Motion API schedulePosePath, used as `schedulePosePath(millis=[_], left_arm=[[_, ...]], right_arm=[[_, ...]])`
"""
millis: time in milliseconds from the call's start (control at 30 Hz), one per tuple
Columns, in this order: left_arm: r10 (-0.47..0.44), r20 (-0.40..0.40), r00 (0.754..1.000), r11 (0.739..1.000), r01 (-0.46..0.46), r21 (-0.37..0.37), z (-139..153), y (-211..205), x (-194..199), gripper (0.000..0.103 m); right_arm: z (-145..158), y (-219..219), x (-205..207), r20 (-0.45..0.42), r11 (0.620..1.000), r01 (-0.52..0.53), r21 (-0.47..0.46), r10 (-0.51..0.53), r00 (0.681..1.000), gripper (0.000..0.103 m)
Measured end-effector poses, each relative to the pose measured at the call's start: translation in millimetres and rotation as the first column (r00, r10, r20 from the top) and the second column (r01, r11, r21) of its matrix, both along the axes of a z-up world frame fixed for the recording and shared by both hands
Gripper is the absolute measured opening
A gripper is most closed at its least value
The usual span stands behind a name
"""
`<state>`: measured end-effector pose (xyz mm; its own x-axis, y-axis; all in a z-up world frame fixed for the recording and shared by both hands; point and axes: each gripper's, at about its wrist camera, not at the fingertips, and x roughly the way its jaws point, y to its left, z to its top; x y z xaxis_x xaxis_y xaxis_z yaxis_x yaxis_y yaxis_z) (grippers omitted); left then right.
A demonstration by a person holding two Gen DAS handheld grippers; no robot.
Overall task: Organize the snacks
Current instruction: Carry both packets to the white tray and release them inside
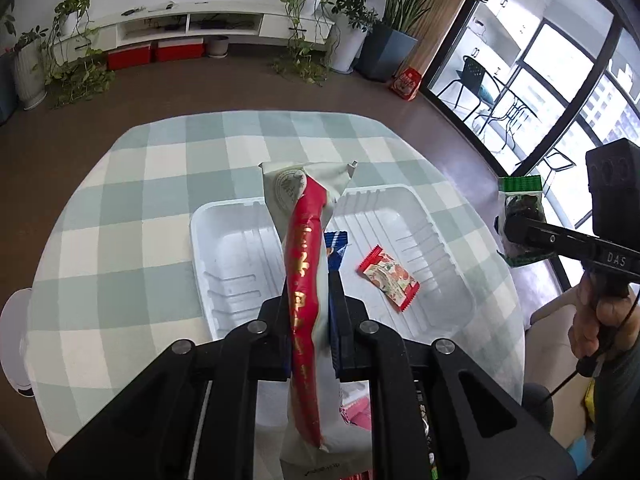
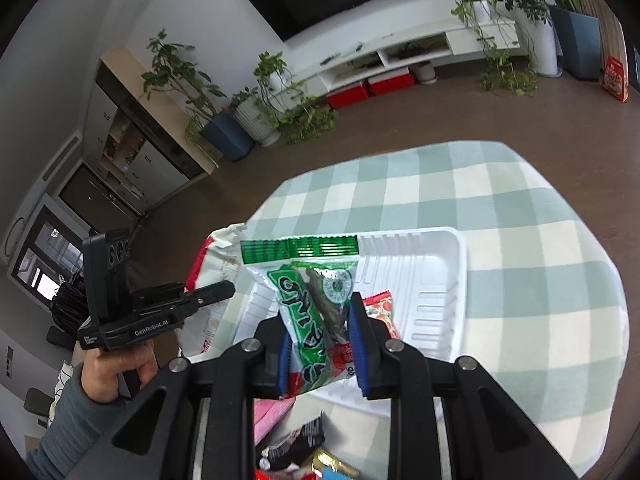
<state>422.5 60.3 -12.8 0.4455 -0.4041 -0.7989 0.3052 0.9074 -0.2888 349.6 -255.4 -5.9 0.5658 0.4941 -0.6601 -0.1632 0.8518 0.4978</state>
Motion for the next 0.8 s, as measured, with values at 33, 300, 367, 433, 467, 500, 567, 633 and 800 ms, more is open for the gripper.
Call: schedulePosePath(millis=[33,300,367,433,467,500,567,633,800], left_arm=[[0.004,-0.008,1.000,1.000,-0.004,0.003,-9,-1,6,0.011],[0.016,-0.046,0.999,0.999,-0.014,0.049,-59,-10,33,0.011],[0.014,-0.055,0.998,0.998,-0.011,0.059,-67,-12,36,0.011],[0.013,-0.064,0.998,0.998,-0.009,0.065,-74,-14,39,0.012],[0.012,-0.069,0.998,0.998,-0.007,0.069,-78,-15,40,0.012],[0.012,-0.073,0.997,0.997,-0.007,0.074,-81,-16,41,0.012],[0.015,-0.072,0.997,0.997,-0.009,0.077,-86,-17,41,0.012],[0.020,-0.076,0.997,0.997,-0.014,0.075,-91,-16,42,0.012],[0.025,-0.079,0.997,0.997,-0.019,0.078,-94,-14,40,0.012]], right_arm=[[-6,6,8,-0.017,1.000,-0.004,-0.008,0.004,1.000,0.027],[-61,36,43,-0.136,0.997,-0.021,-0.068,0.012,0.991,0.027],[-70,43,46,-0.155,0.996,-0.031,-0.083,0.018,0.988,0.027],[-78,51,48,-0.166,0.993,-0.045,-0.112,0.026,0.986,0.027],[-81,55,48,-0.171,0.991,-0.051,-0.125,0.029,0.985,0.027],[-84,58,49,-0.176,0.990,-0.054,-0.131,0.030,0.984,0.027],[-89,62,50,-0.185,0.990,-0.055,-0.133,0.030,0.982,0.027],[-93,65,50,-0.188,0.988,-0.056,-0.141,0.029,0.982,0.028],[-96,67,49,-0.189,0.987,-0.056,-0.151,0.027,0.982,0.032]])
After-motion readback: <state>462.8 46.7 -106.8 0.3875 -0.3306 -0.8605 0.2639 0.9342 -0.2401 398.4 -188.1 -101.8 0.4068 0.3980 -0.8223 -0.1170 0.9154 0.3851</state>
